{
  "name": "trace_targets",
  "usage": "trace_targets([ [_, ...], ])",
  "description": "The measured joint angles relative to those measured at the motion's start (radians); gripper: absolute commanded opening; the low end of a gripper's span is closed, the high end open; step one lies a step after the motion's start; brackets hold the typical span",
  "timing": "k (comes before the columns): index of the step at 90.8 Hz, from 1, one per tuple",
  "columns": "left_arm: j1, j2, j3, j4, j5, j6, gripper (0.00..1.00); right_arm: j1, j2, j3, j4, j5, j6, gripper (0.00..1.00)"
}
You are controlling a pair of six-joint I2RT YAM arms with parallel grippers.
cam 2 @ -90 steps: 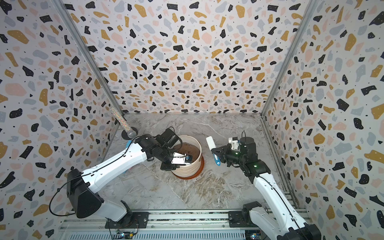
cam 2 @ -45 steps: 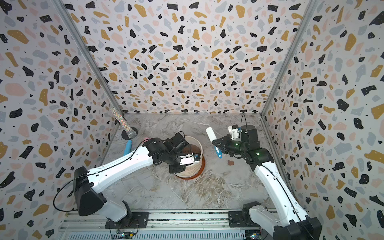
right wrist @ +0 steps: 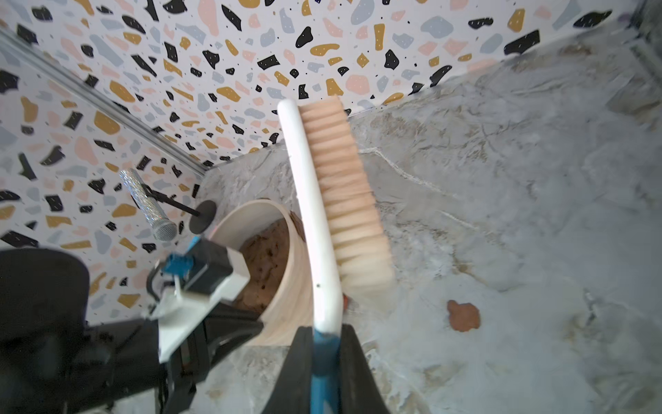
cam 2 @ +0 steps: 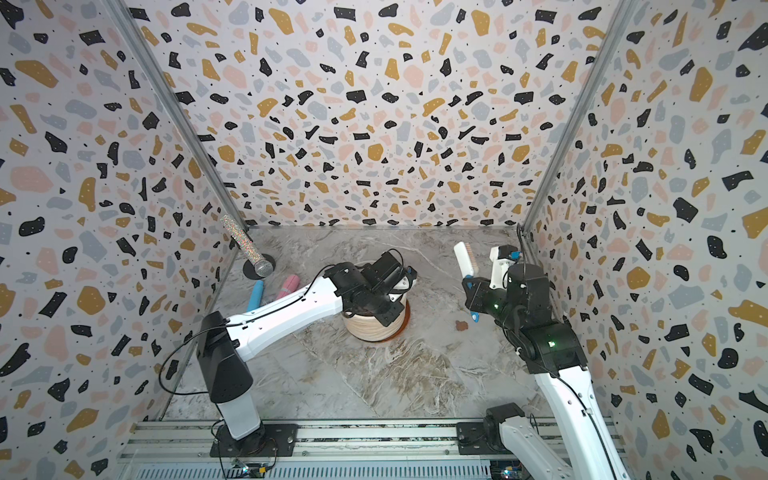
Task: Scrub the dried mud off the ceramic pot
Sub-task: Rotate the pot on the tray, then brush off the soil from the pot.
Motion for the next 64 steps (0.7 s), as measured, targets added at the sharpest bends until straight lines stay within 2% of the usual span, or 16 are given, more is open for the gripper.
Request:
trace_targets([
  [22, 0.005, 0.153, 0.209, -0.073, -0.092, -0.171, 0.00, 0.000, -0.060, -0.054, -0.119, -0.008, -0.232, 0.00],
  [25, 0.006, 0.163, 0.225, -0.082, -0.094, -0.181, 0.05, 0.000, -0.074, -0.068, -0.130, -0.010, -0.255, 0.00],
  [33, 0.010, 0.171, 0.239, -0.094, -0.088, -0.202, 0.34, 0.000, -0.110, -0.092, -0.159, -0.023, -0.331, 0.00],
  [37, 0.016, 0.169, 0.239, -0.101, -0.085, -0.206, 0.42, 0.000, -0.120, -0.100, -0.172, -0.037, -0.375, 0.00],
  [52, 0.075, 0.093, 0.229, -0.104, -0.056, -0.189, 0.46, 0.005, -0.114, -0.120, -0.200, -0.135, -0.507, 0.00],
  [61, 0.131, -0.019, 0.192, -0.092, -0.030, -0.159, 0.46, 0.047, -0.079, -0.153, -0.185, -0.192, -0.549, 0.00],
  [64, 0.153, -0.060, 0.175, -0.086, -0.021, -0.150, 0.50, 0.072, -0.068, -0.168, -0.173, -0.205, -0.558, 0.00],
])
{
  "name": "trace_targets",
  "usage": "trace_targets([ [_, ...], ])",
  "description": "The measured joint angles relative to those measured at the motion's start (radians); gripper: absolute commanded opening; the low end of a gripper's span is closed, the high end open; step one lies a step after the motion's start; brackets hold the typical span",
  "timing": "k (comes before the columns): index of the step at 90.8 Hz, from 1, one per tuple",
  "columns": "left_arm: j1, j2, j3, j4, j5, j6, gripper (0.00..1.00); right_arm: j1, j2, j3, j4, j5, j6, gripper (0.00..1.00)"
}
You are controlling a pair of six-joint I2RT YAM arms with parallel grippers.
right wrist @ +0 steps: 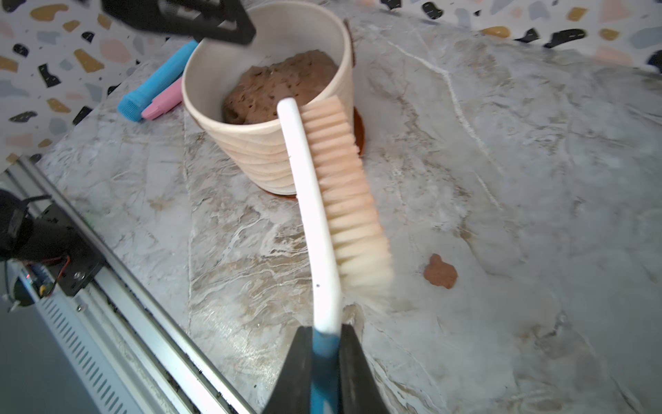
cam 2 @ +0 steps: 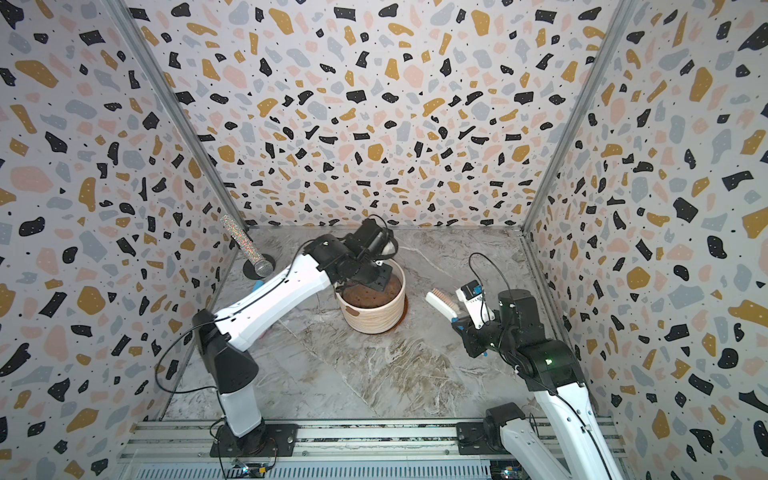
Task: Scrub the dried mud off the ceramic pot
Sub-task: Brush off the soil from the pot.
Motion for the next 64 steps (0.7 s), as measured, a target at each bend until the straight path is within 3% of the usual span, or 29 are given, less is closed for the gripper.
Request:
trace_targets([
  [16, 0.149, -0.227, -0.148, 0.041, 0.040, 0.063, 0.59, 0.180, 0.088, -0.062, 0.099, -0.018, -0.003, 0.00],
  [28, 0.304, -0.360, -0.304, 0.064, 0.068, 0.124, 0.62, 0.332, 0.187, -0.083, 0.248, 0.046, 0.089, 0.00],
  [44, 0.477, -0.471, -0.504, 0.072, 0.027, 0.239, 0.70, 0.516, 0.348, -0.115, 0.481, 0.150, 0.236, 0.00],
  [64, 0.675, -0.554, -0.666, 0.052, 0.021, 0.339, 0.75, 0.632, 0.567, -0.007, 0.544, 0.187, 0.266, 0.00],
])
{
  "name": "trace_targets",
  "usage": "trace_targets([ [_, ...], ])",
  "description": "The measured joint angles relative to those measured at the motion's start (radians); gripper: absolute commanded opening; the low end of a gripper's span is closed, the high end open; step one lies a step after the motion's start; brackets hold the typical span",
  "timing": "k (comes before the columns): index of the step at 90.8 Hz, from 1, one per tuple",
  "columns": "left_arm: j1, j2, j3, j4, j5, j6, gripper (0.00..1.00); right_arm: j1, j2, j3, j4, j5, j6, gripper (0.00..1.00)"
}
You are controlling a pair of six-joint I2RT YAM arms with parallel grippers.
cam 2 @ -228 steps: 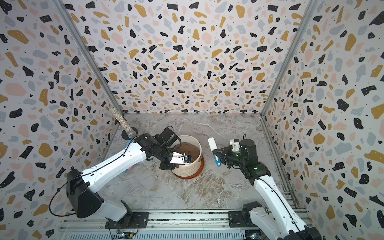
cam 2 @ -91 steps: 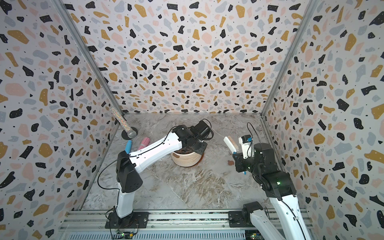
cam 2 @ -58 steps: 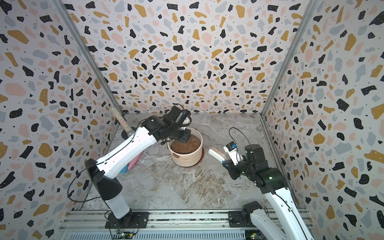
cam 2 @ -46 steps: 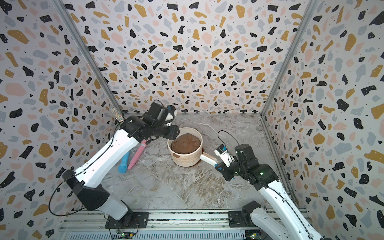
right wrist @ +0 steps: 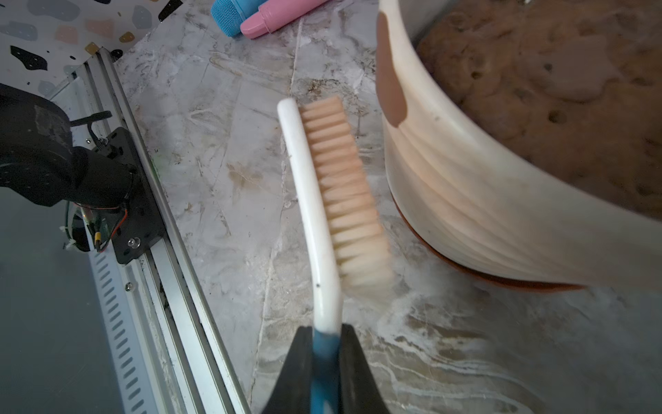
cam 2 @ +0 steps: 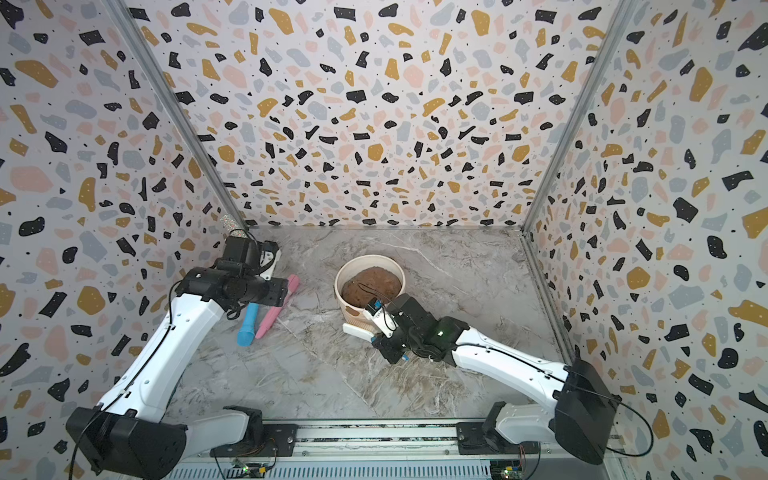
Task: Scrub the dried mud off the ceramic pot
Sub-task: Brush off the soil from the pot.
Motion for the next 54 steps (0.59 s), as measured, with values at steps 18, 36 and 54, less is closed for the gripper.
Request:
trace_targets([
  [18, 0.110, -0.048, -0.027, -0.001, 0.055, 0.018, 0.77, 0.006, 0.066, 0.072, 0.022, 0.027, 0.043, 0.00],
  [36, 0.110, -0.061, -0.027, 0.000, 0.095, 0.026, 0.78, 0.014, 0.127, 0.155, 0.007, 0.091, 0.105, 0.00],
  [54, 0.110, -0.061, -0.031, 0.001, 0.122, 0.029, 0.78, 0.033, 0.103, 0.151, -0.029, 0.135, 0.188, 0.00],
])
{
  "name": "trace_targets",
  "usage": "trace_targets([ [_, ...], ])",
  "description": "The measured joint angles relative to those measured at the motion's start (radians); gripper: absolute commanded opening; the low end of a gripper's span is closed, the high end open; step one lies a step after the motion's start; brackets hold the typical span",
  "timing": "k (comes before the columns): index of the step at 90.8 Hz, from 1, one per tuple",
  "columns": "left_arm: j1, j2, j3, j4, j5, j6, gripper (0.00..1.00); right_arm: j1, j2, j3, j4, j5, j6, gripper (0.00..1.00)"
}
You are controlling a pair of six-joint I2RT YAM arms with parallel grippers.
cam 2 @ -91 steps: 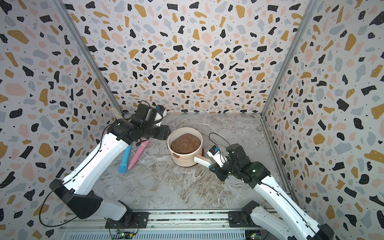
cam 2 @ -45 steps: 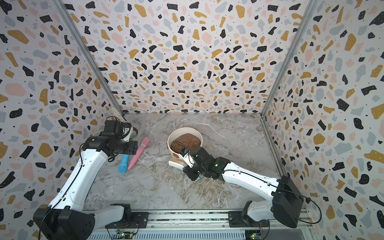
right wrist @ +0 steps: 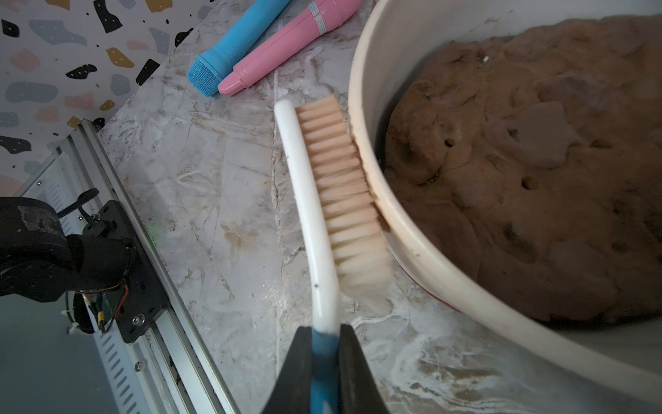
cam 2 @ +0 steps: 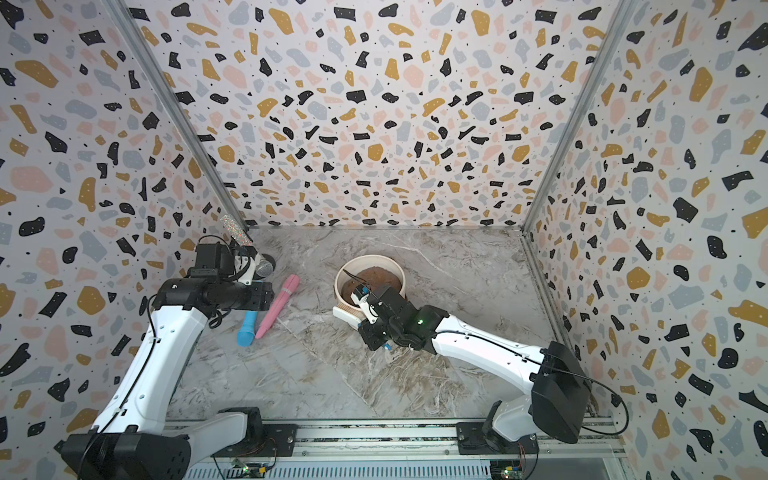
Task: Scrub the dried mud off the ceramic pot
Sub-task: Brush off the soil from the pot.
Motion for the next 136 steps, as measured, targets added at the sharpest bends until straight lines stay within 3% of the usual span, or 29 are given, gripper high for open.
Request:
trace_targets([
  [30, 0.000, 0.000, -0.005, 0.000, 0.034, 0.000, 0.78, 0.007, -0.150, -0.150, 0.003, 0.068, 0.090, 0.00],
  [61, 0.000, 0.008, -0.005, 0.000, 0.077, 0.014, 0.77, 0.000, -0.220, -0.254, 0.019, 0.080, 0.047, 0.00],
  [115, -0.038, 0.052, -0.002, -0.010, 0.158, 0.035, 0.74, -0.080, -0.305, -0.352, -0.158, -0.009, -0.017, 0.00],
  [136, -0.084, 0.052, -0.001, -0.014, 0.193, 0.051, 0.74, -0.080, -0.341, -0.333, -0.207, -0.180, -0.045, 0.00],
])
